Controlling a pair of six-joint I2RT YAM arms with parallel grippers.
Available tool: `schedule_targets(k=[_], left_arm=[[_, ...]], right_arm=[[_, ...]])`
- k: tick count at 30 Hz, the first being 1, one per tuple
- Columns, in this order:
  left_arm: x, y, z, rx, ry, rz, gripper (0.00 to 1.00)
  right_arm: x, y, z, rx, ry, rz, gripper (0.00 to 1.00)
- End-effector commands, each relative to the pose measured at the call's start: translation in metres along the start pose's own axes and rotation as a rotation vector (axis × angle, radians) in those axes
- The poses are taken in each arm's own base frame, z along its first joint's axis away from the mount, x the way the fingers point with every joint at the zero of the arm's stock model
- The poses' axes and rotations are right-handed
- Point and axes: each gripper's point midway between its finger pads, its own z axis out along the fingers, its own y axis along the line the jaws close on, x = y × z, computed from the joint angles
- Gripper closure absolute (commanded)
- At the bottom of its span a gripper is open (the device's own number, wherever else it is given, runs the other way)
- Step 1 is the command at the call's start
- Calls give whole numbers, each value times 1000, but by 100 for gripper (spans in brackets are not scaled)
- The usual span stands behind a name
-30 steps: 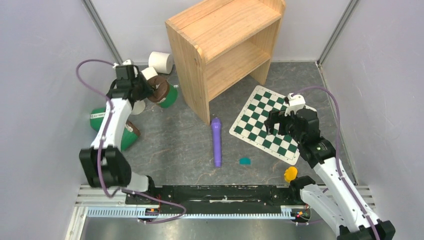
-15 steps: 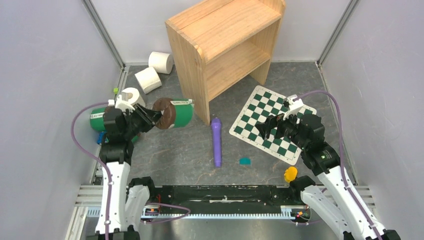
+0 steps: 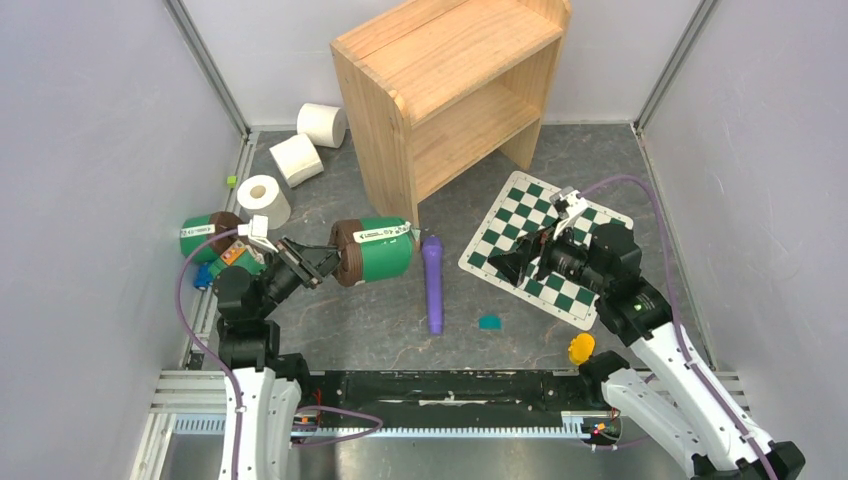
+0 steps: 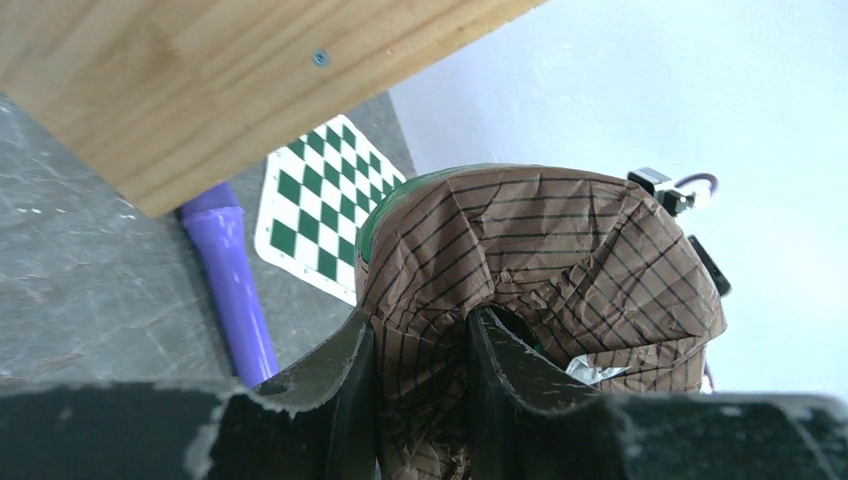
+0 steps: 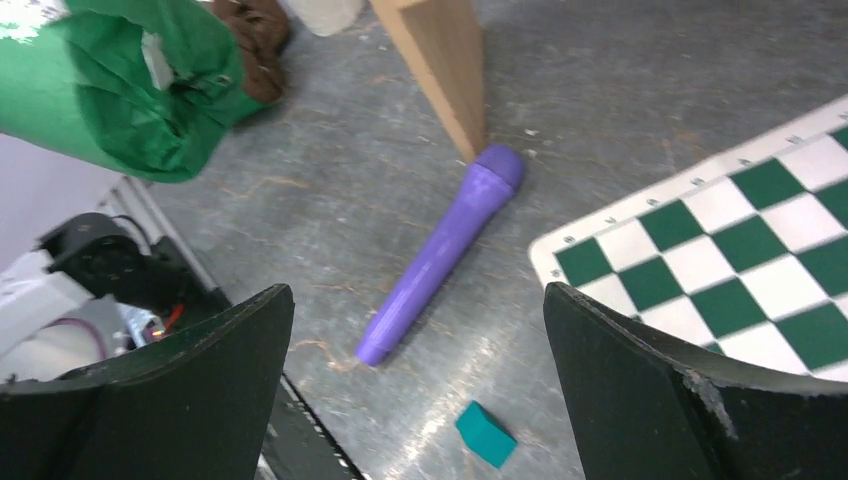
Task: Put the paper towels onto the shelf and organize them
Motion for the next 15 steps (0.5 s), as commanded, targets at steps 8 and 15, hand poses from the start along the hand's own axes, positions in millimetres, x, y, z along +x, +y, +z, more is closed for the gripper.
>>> schedule_targets(k=[8,15], left_arm=[[10,-33,6,242,4,-156,80],[38,-48,32,292,56,-218,80]], right_arm=[[-54,74,1,-396,-191,94,2],[-59,97,0,-549,-276,138,2]])
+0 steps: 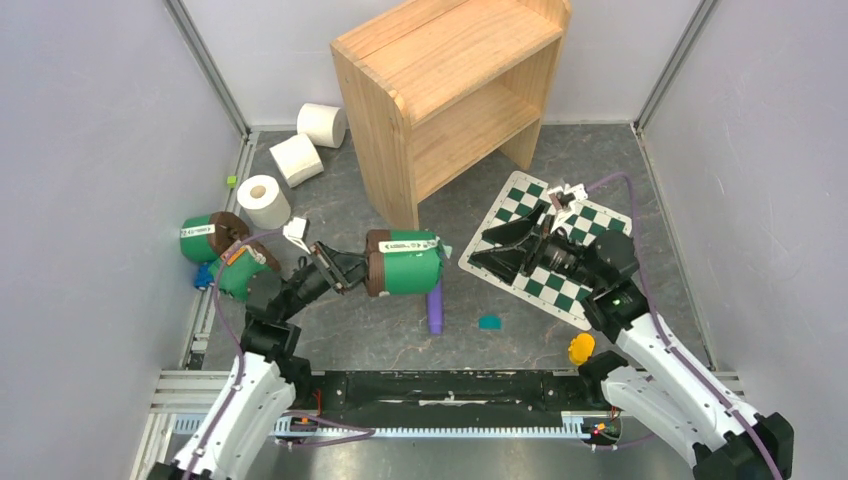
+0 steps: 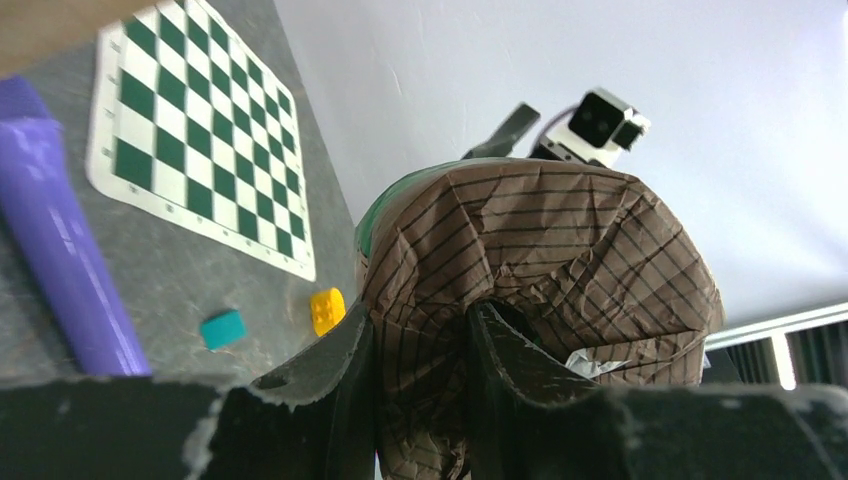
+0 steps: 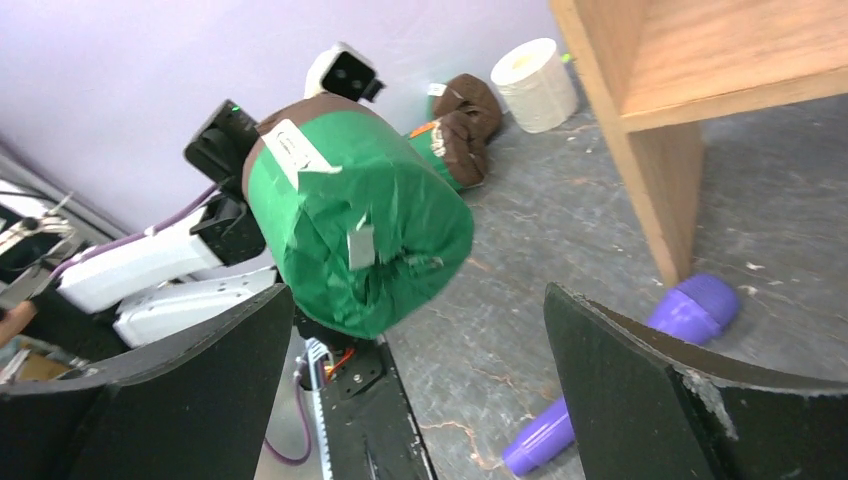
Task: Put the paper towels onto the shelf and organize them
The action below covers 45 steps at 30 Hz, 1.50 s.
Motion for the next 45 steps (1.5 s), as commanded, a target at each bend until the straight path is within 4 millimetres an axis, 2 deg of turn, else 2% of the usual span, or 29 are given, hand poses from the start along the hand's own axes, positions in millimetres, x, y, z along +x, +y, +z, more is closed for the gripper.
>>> schedule_targets(k=[1,10,20,21,30,38,45], left_arm=[[-4,-30,18,119,-69,-5,80],[-8,-31,33,132,-105,-61,82],[-1,-36,38,163,-78,-106,82],[0,-36,39,164,-76,-107,82],[4,-43,49,191,-63,-120,84],[9,-49,57,226,-63,-156,85],[11,-48,60,224,-66,-167,85]], right_arm=[[-17,36,3,-184,-109,-4,2],[-12,52,1,-286,-151,-23,1],[2,38,11,-269,-135,-5,1],[2,40,13,-279,-133,-8,4],[9,56,24,-370,-112,11,14],[18,57,32,-405,-100,24,21],[17,65,33,-452,-106,26,39]])
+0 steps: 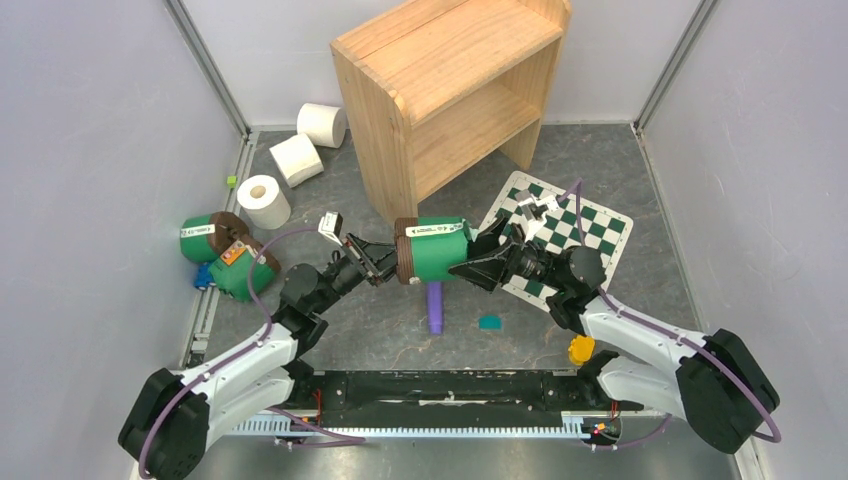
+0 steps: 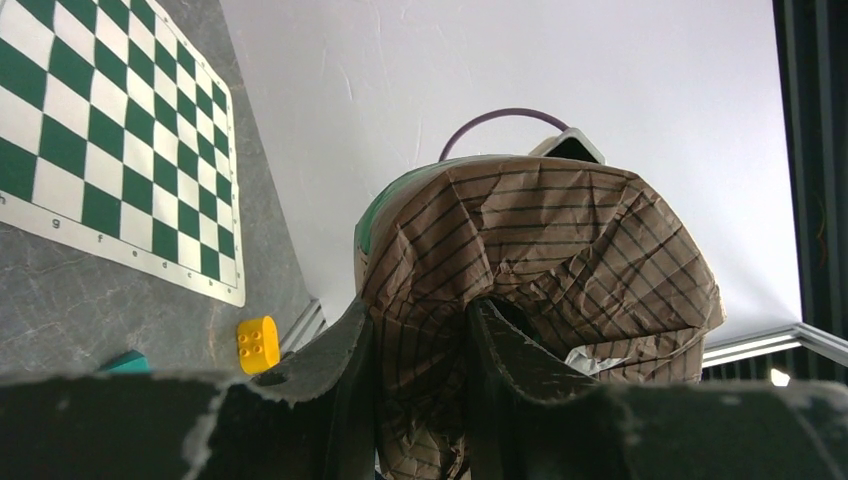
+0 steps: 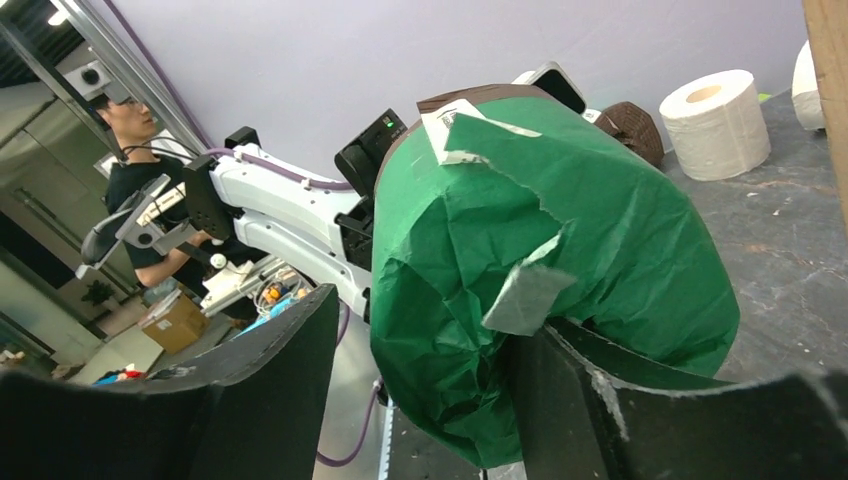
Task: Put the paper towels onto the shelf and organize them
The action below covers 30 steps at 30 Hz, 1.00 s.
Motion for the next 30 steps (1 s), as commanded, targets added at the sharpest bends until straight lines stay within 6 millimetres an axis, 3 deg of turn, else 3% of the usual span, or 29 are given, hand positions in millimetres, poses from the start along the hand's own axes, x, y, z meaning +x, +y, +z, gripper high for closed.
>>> schedule_targets(k=[1,7,12,17,26,30], left_arm=[[-11,-42,3,145,-54,-7,85],[-12,-37,3,136,-63,-19,82],[-7,-18,2,73,-44,8,58],[-5,2,-4,6,-50,30,42],[-3,26,-14,-218,6,241,22],[-11,35,-27,-392,41,399,16]], right_arm=[[-15,25,6,-107,-30,-55,42],[-18,29,8,-121,-17,-73,67],[-21,25,10,-78,23,-130,88],[-29,4,13,78,109,-247,99],[-67,-40,-16,479,320,-483,100],[-96,-56,-29,653,411,-581,100]])
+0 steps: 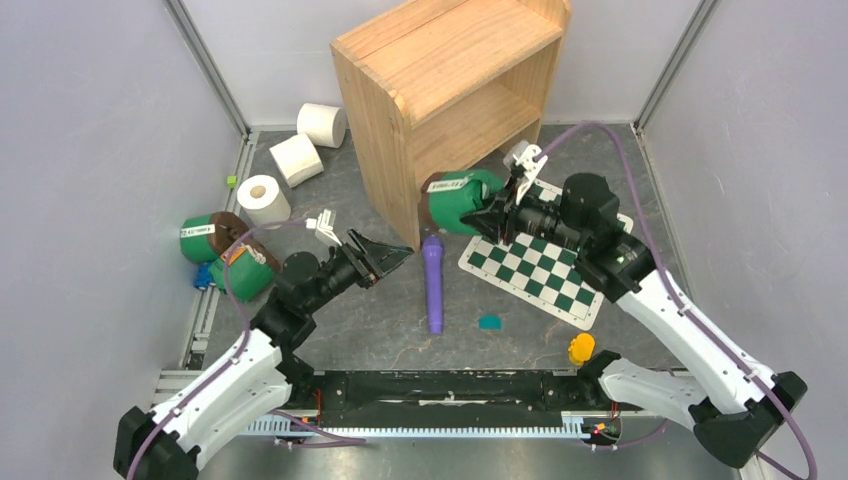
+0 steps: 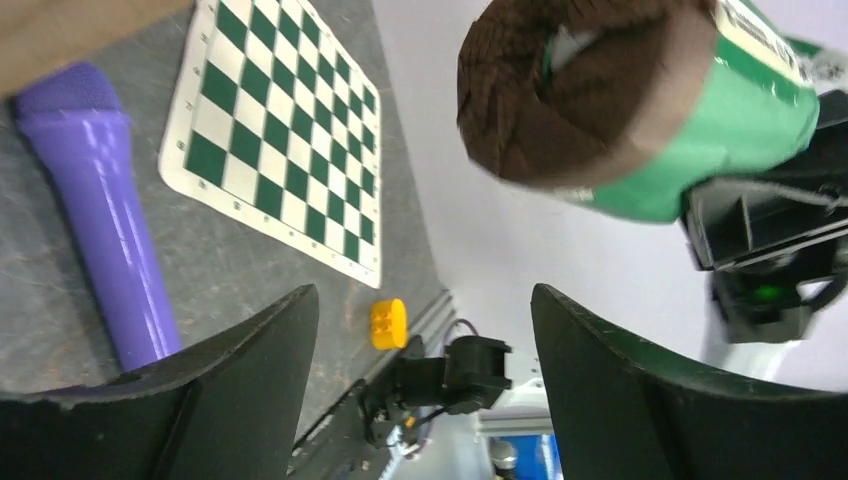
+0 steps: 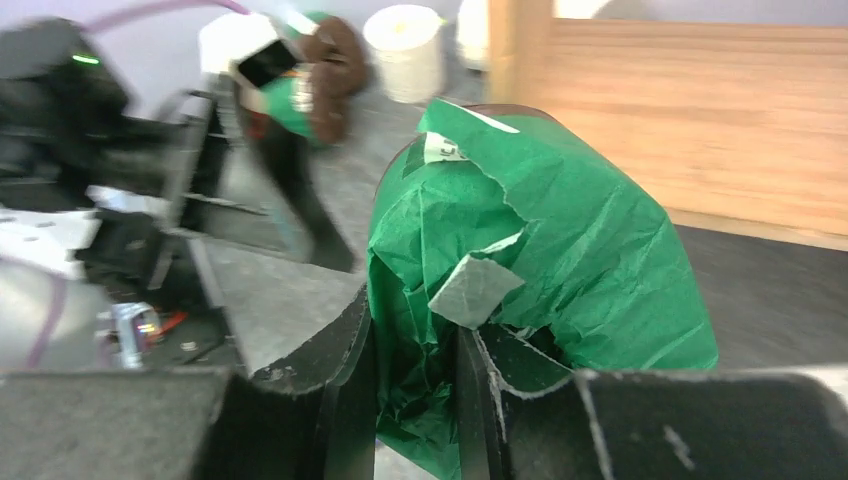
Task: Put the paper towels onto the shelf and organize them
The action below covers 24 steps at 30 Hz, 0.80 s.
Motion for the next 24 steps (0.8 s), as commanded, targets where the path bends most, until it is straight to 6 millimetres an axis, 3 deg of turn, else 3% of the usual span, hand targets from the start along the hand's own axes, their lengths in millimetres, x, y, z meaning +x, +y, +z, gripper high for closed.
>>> schedule_targets(k=[1,6,13,24], left_arm=[[-9,17,-15,-221,44,279,15],[-30,21,-36,-391,73,507,11],[-54,27,-65,-541,74,709,9],[-51,56,-90,-627,75,754,9]], right_arm=[[-8,-53,-19,280,168,-183,100],[-21,-86,-16,415,248,-263,100],[-45,-109,18,442,276,-310,100],[-69,-130,63,459,244,-290,97]])
